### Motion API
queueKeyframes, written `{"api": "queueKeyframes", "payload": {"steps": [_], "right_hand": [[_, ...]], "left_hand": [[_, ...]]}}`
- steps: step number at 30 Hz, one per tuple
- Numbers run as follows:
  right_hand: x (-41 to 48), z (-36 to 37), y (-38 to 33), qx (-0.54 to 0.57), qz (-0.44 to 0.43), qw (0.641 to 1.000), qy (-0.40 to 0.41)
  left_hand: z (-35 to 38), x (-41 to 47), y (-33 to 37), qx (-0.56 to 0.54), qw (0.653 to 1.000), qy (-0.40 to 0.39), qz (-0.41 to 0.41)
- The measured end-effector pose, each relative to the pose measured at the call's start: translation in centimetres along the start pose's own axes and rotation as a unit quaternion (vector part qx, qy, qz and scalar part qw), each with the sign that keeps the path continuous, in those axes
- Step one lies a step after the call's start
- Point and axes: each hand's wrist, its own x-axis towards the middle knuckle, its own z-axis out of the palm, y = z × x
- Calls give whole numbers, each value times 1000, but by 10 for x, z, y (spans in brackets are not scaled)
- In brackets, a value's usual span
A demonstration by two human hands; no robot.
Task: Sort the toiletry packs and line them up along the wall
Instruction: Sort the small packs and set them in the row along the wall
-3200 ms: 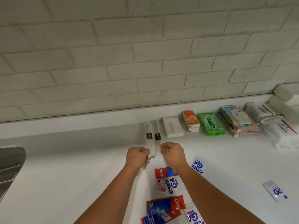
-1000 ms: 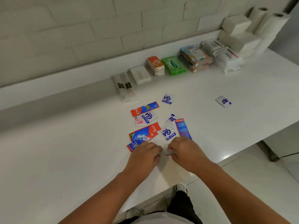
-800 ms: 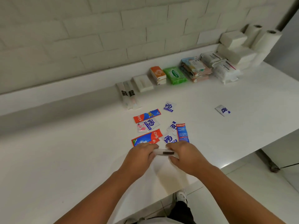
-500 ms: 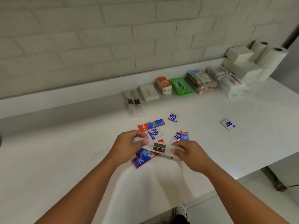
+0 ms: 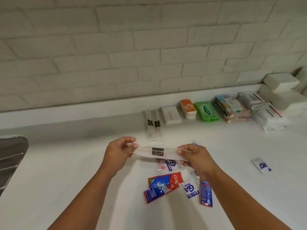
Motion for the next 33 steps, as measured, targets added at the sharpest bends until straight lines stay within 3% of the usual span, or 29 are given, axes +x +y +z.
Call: {"api": "queueKeyframes", "payload": {"steps": [3,9,12,15,17,20,22,24,28,33], "right_hand": [[30,8,-18,-8,-36,999,6],[89,42,-54,-52,-117,991,-27],[115,59,-64,-79,-149,985,-20],[138,69,-54,-185,-175,967,32],[146,70,-38,-296,-193,935,28],[153,69,-14,-532,-220,817,-38],[157,72,-3,-611,-224,756,-74],[159,74,4,-648,-231,720,-89],[156,78,8,-657,-213,716,-101],[154,78,12,-660,-222,711,-94]], "left_hand": [[-8,7,-11,139,988,-65,13],[-2,21,-18,195,964,-182,3],[4,33,-22,188,972,-141,4],[12,49,-24,88,993,-53,-55],[17,64,-26,74,995,-7,-73],[28,88,-28,96,989,26,-110],[34,101,-29,147,981,21,-123],[42,112,-31,220,969,-2,-112],[53,127,-28,336,936,-15,-101],[63,135,-27,376,923,-6,-86]]}}
